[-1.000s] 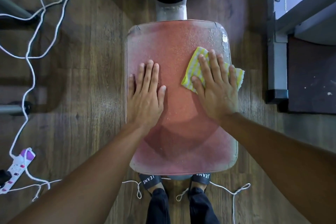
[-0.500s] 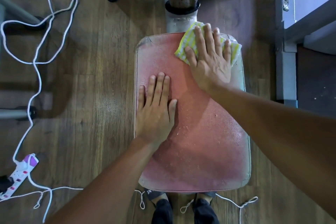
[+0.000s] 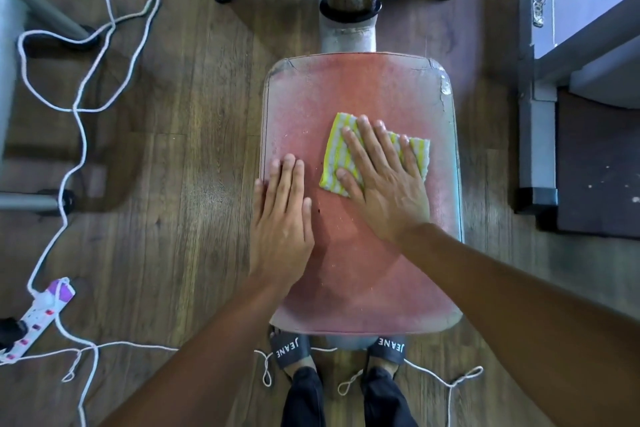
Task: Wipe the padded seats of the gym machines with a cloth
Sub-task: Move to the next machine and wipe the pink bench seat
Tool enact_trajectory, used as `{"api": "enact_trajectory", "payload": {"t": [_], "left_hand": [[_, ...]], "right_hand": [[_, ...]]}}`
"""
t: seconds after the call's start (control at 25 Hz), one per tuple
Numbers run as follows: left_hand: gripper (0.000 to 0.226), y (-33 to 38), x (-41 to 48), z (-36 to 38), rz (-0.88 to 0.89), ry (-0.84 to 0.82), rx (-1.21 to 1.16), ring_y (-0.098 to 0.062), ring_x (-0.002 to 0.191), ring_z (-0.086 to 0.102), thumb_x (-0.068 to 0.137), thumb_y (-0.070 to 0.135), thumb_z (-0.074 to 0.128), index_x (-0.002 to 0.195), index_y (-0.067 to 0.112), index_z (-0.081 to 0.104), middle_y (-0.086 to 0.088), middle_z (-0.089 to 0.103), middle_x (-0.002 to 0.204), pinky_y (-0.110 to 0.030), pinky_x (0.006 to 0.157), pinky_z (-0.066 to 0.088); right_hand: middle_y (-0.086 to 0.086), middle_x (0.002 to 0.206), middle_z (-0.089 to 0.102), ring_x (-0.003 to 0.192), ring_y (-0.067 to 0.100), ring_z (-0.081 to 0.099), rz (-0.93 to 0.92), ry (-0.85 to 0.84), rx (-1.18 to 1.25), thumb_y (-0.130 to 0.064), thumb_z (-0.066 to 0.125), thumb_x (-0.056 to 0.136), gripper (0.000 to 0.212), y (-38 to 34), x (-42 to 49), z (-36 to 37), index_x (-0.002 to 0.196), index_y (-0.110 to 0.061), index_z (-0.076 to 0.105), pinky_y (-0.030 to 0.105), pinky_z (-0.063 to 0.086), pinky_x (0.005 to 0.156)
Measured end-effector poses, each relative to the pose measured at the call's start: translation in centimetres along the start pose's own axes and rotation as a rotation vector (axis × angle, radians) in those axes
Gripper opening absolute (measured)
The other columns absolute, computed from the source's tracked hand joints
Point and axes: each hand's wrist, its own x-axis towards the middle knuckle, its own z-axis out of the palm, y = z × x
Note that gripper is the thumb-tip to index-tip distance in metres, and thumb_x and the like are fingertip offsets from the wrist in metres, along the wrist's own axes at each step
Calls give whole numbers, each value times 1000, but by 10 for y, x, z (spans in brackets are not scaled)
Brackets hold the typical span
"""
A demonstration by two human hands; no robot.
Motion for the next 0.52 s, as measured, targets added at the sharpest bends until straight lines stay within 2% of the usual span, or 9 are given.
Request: {"api": "enact_trajectory", "payload": {"t": [0.16,0.28,0.52], "left_hand": [[54,-3,-36,4,-33,-32,-41,-20,151,9,102,25,19,153,9,20,-5,16,162,-44,123,12],[53,-2,-39,7,-35,-26,-24,-22,151,8,103,24,19,154,9,17,-7,13,163,-46,123,14],[52,-4,-42,8,-35,-28,-50,-22,151,6,104,25,19,154,10,15,-7,12,163,-45,124,11]], "right_hand": [[1,163,16,151,20,15,-5,-11,-36,-50,21,102,59,-10,-41,4,155,-23,18,43,13,123],[0,164,13,151,19,12,-4,-59,-47,-51,20,102,60,-15,-70,6,156,-24,14,44,12,123],[1,163,15,151,20,13,12,-78,-48,-51,20,103,60,-25,-109,8,155,-24,17,45,13,122]]}}
